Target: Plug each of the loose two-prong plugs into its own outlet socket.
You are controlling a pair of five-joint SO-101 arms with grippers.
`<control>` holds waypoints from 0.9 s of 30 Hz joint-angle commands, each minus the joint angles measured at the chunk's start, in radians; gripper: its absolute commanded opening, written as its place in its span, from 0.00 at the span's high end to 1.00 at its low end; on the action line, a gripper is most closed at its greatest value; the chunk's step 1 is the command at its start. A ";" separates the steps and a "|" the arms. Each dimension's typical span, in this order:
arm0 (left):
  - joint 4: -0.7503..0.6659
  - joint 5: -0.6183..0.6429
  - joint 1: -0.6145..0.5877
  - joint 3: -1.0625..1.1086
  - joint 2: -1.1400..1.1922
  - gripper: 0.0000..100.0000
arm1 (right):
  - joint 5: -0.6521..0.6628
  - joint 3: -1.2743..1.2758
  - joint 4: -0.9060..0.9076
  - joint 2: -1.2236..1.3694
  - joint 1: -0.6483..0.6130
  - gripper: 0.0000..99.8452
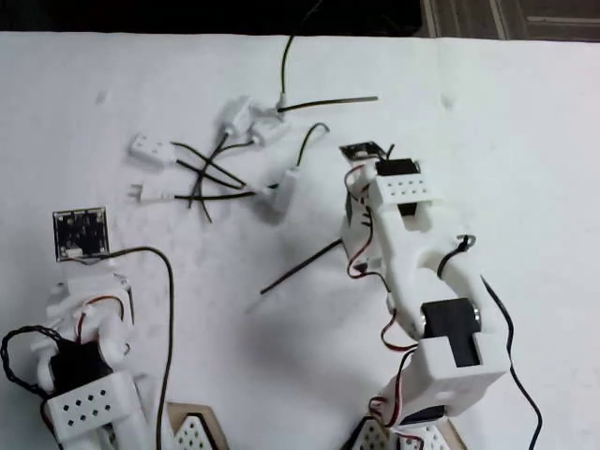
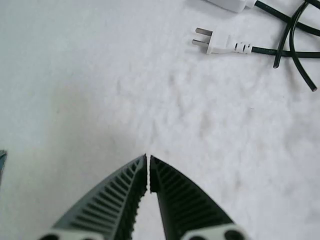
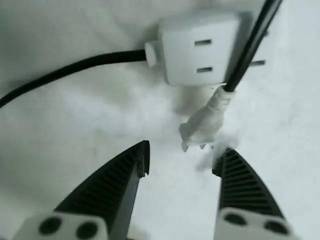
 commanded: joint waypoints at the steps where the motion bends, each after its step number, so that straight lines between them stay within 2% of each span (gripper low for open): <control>1: -0.021 -0.011 -0.002 -0.005 -0.007 0.96 | -0.017 -0.011 -0.035 -0.041 0.015 0.80; 10: -0.021 -0.011 -0.002 -0.005 -0.007 0.96 | -0.018 -0.048 -0.054 0.110 0.025 0.80; 16: -0.021 -0.011 -0.002 -0.003 -0.007 0.96 | -0.012 -0.091 -0.054 0.127 0.054 0.89; 25: -0.021 -0.011 -0.002 -0.003 -0.007 0.96 | -0.018 -0.089 -0.038 0.085 0.053 0.89; 27: -0.021 -0.011 -0.002 -0.003 -0.007 0.96 | -0.021 -0.091 0.001 0.059 0.051 0.86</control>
